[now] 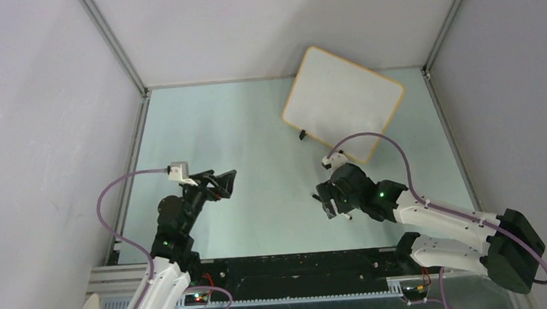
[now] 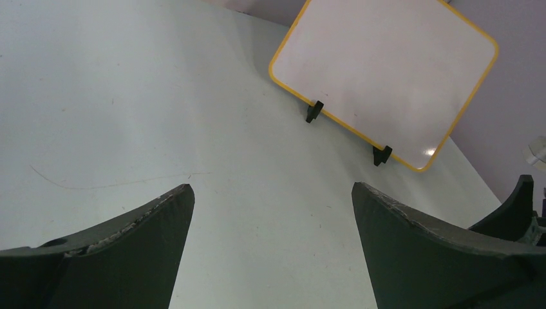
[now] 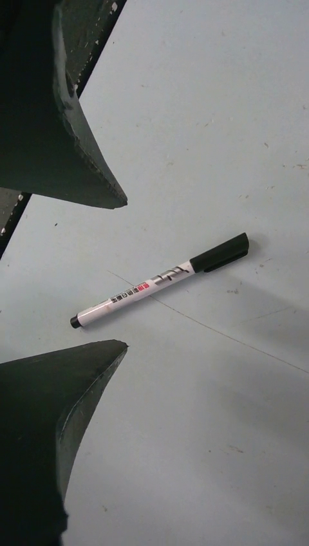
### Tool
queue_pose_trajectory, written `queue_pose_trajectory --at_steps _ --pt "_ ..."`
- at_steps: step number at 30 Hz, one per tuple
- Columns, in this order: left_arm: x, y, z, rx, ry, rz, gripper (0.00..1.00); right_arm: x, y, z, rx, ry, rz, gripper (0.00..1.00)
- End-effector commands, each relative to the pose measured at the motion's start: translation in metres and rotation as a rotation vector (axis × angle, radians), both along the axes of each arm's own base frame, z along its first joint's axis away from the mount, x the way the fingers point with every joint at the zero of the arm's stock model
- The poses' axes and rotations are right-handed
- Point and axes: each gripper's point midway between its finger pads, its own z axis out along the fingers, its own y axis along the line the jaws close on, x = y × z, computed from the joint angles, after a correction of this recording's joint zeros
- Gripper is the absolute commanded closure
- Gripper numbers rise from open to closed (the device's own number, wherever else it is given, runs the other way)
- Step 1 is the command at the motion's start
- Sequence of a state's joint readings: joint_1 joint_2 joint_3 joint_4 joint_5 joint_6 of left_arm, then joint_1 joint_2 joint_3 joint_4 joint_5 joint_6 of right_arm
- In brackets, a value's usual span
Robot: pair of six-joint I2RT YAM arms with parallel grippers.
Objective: Write a sentence on the whiteboard
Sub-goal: Open the whiteboard marker at the center of the board.
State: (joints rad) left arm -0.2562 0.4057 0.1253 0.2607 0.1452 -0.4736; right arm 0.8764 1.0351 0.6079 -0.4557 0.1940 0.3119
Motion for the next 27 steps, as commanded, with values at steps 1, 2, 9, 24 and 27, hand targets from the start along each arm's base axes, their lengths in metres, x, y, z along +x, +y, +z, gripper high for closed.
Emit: queue_pose_trajectory --at_steps 1,2,9,24,27 --pt "0.001 0.003 -0.007 -0.027 0.057 0.031 0.01 0.004 0.004 0.01 0.014 0.029 -0.01 0.22" --pt "0.0 0.006 -0.014 -0.019 0.094 0.049 0.01 0.002 0.003 0.007 -0.002 0.044 -0.012 0.23" --pt "-0.01 -0.001 -0.023 -0.012 0.16 0.0 0.01 0.003 0.005 -0.011 -0.044 0.115 -0.026 0.24" --pt "-0.018 -0.014 -0.016 -0.025 0.082 -0.092 0.01 0.01 0.002 -0.046 -0.118 0.232 -0.111 0.5" --pt "-0.019 -0.02 -0.017 -0.035 0.089 -0.127 0.01 0.008 0.006 -0.057 -0.138 0.263 -0.104 0.61"
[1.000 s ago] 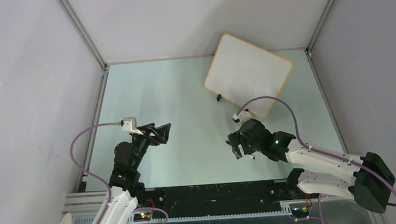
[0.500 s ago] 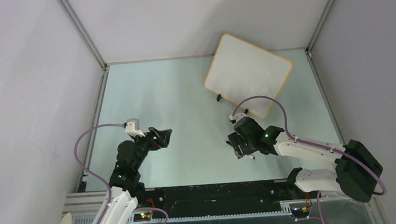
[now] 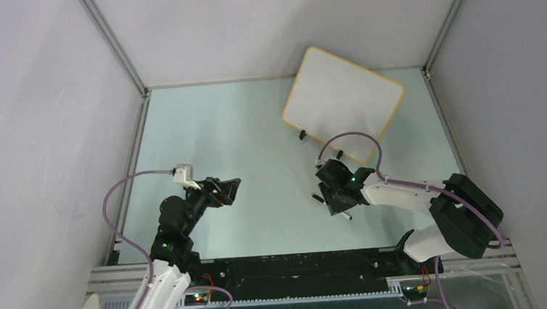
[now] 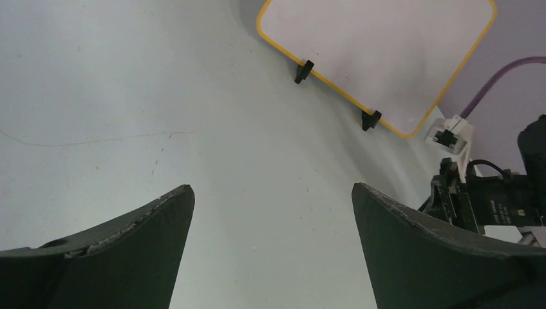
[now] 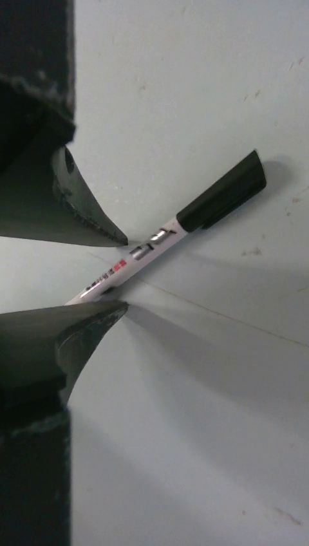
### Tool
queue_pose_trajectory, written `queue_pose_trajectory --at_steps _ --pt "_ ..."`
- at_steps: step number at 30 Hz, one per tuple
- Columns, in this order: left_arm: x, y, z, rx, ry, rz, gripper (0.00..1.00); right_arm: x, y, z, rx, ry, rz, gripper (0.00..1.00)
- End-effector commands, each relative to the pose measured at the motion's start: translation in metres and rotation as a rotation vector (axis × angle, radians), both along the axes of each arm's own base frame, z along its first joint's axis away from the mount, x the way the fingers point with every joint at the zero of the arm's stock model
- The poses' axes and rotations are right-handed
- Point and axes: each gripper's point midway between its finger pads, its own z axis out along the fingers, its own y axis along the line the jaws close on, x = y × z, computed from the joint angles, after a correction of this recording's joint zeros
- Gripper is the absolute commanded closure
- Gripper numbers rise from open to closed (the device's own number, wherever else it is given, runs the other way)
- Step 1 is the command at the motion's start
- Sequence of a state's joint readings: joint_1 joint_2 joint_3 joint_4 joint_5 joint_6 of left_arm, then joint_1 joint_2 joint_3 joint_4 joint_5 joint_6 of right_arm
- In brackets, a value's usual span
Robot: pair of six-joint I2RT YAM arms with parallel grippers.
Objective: Write a sentence on the whiteboard
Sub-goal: Open the whiteboard marker at the center of the board.
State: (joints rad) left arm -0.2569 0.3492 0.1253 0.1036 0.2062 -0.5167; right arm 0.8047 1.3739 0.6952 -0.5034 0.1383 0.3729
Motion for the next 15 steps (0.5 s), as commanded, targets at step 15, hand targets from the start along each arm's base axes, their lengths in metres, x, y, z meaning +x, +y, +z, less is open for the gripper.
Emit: queue_pose_trajectory --at_steps 15 --pt "-0.008 -0.051 0.024 -0.286 0.039 -0.245 0.01 0.034 0.083 0.074 0.25 -0.254 0.114 1.0"
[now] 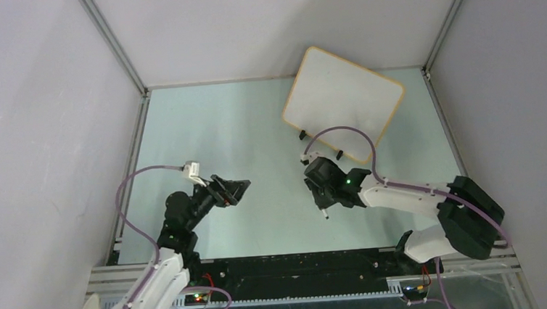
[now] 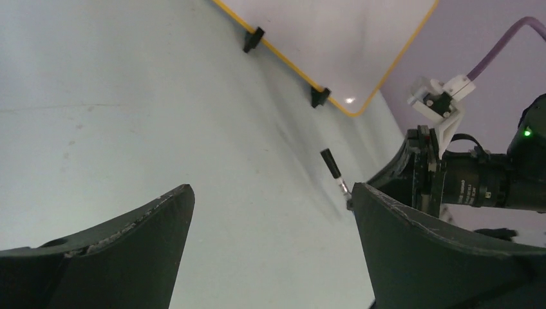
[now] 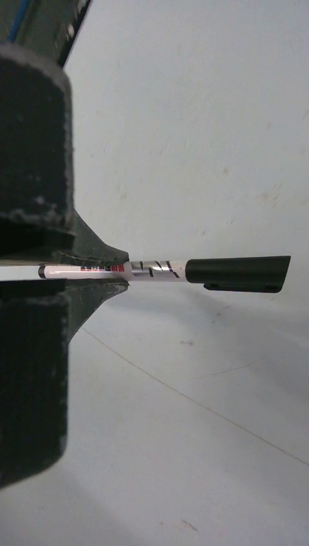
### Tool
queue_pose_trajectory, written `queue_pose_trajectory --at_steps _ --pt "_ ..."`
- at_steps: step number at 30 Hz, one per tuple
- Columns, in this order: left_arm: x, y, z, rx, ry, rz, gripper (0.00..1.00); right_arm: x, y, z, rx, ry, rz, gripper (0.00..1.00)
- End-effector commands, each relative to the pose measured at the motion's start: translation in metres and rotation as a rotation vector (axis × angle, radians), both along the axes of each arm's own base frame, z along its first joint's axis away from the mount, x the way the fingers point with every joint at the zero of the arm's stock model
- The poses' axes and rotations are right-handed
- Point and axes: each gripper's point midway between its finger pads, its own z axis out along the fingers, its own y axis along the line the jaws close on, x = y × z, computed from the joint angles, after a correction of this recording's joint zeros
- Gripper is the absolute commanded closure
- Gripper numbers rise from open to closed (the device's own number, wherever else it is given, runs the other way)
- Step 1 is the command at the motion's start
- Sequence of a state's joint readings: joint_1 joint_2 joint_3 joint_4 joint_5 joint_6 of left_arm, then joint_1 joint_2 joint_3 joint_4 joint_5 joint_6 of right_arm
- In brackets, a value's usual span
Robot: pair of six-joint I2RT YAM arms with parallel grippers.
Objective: Write a sentence on the whiteboard
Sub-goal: Open the whiteboard marker at the center of the board.
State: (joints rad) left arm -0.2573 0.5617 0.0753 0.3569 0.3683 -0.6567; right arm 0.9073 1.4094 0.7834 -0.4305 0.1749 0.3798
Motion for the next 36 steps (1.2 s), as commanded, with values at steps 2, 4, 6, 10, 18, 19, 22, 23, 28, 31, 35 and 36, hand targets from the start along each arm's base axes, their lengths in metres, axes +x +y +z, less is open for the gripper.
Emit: queue_pose_trajectory --at_steps 2,4,6,10,18,19,22,23,28,31,35,36 --pt "-0.005 -0.029 0.051 -0.218 -0.039 -0.135 0.01 0.02 0.048 0.065 0.263 -0.157 0.08 1.0" --pt "-0.005 -0.039 0.065 -0.251 -0.039 -0.168 0.01 0.018 0.062 0.079 0.347 -0.163 0.114 1.0" --pt "-0.003 -0.048 0.074 -0.259 -0.046 -0.19 0.02 0.014 0.077 0.095 0.439 -0.164 0.155 1.0" --pt "-0.001 -0.063 0.084 -0.264 -0.053 -0.222 0.07 0.009 0.1 0.124 0.6 -0.157 0.21 1.0" --pt "-0.006 -0.08 0.09 -0.287 -0.038 -0.296 0.22 0.005 0.127 0.154 0.703 -0.166 0.316 1.0" --pt "-0.005 -0.081 0.09 -0.284 -0.038 -0.293 0.22 0.003 0.13 0.155 0.709 -0.162 0.328 1.0" --pt "-0.003 -0.08 0.086 -0.263 -0.032 -0.279 0.23 0.002 0.136 0.159 0.728 -0.162 0.346 1.0" --pt "-0.003 -0.08 0.086 -0.261 -0.034 -0.279 0.24 0.001 0.137 0.16 0.733 -0.155 0.352 1.0" --pt "-0.005 -0.082 0.09 -0.262 -0.041 -0.294 0.29 0.0 0.147 0.16 0.733 -0.131 0.377 1.0" --pt "-0.006 -0.083 0.092 -0.264 -0.047 -0.299 0.38 -0.002 0.15 0.158 0.734 -0.123 0.387 1.0" --pt "-0.008 -0.085 0.093 -0.268 -0.049 -0.308 0.55 -0.002 0.153 0.157 0.733 -0.117 0.388 1.0" --pt "-0.008 -0.084 0.093 -0.268 -0.052 -0.31 0.58 -0.003 0.153 0.157 0.733 -0.115 0.39 1.0"
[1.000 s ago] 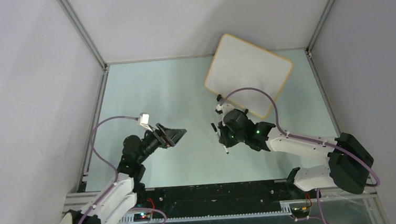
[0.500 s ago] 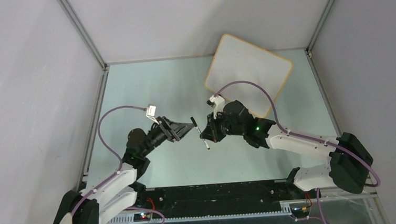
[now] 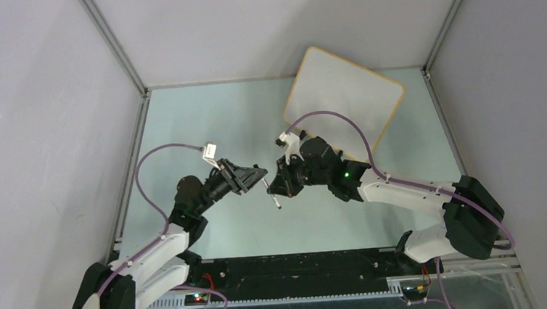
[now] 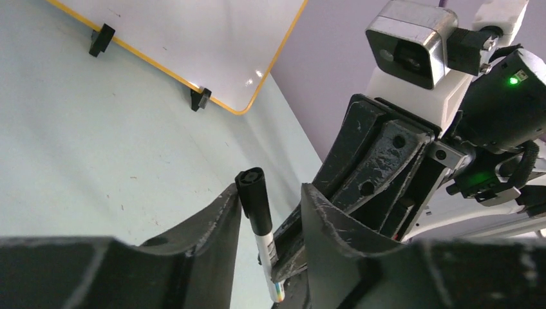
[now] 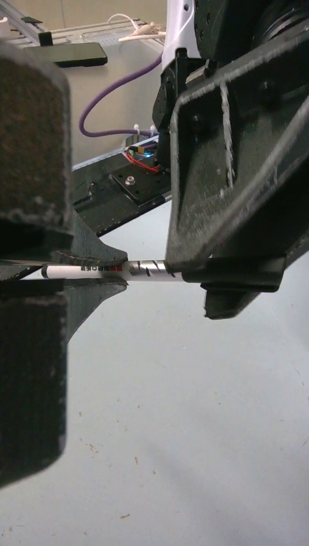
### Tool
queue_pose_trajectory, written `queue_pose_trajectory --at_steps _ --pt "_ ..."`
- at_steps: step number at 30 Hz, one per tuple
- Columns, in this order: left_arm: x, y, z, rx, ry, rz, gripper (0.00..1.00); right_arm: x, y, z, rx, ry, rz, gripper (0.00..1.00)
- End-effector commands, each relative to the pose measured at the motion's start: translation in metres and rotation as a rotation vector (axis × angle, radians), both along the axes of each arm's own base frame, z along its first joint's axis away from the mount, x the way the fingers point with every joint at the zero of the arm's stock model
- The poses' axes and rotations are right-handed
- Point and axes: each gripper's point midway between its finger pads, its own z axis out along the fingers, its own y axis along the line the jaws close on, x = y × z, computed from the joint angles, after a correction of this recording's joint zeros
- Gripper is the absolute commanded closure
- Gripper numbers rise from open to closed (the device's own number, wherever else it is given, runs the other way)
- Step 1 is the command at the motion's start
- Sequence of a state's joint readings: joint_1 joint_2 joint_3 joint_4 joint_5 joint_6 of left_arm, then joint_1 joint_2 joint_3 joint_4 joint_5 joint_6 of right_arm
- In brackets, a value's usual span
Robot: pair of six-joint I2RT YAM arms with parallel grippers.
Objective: Write a sentence on the whiteboard
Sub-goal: Open the whiteboard marker at the center of the board.
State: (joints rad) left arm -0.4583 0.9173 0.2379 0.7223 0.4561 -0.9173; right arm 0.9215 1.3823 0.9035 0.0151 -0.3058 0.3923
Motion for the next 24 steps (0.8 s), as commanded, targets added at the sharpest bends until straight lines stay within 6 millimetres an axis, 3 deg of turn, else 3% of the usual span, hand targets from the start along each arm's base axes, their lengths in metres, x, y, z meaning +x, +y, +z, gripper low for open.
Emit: queue_pose_trajectory --at_steps 1,6,10,24 --pt "-0.003 -0.004 0.024 -0.025 -0.078 -0.023 0.64 0.001 0.014 0.026 0.067 -0.032 0.027 1.0" --pt "0.0 0.0 0.024 -0.006 -0.085 0.01 0.69 -0.003 0.015 0.025 0.062 -0.029 0.042 1.0" --pt "0.001 0.002 0.026 0.0 -0.083 0.023 0.59 -0.006 0.014 0.021 0.045 -0.026 0.05 1.0" --pt "0.003 0.004 0.029 -0.031 -0.051 0.045 0.61 -0.003 0.005 0.016 0.001 -0.036 0.021 1.0"
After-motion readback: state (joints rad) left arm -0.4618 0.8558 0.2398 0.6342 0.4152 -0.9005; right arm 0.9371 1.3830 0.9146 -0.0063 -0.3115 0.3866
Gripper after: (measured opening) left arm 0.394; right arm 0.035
